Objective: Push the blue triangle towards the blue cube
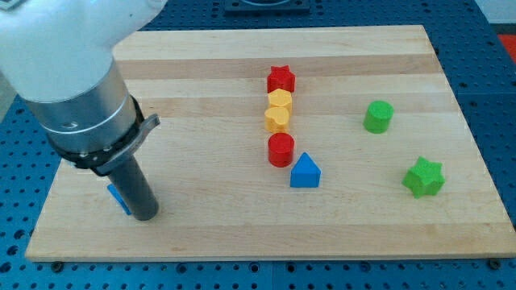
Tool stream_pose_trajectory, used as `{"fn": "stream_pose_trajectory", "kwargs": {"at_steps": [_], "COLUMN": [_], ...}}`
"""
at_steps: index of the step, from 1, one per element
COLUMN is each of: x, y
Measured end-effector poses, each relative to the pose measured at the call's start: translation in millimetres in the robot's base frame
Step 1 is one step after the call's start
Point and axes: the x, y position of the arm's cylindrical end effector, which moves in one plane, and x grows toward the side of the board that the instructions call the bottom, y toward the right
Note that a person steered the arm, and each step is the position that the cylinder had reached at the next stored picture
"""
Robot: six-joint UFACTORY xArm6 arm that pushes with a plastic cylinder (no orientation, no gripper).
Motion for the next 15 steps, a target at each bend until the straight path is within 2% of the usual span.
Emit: {"fn": "stream_pose_trajectory", "kwargs": {"at_steps": [1, 2, 3, 5, 6, 7, 9, 10, 11, 12, 13, 14, 15], "x": [0, 0, 0, -73, -70, -47, -43, -52, -52, -11, -8, 12, 15], "y": [-14, 24, 30, 12, 2, -38, -43, -5, 0, 11, 28, 89, 104]}}
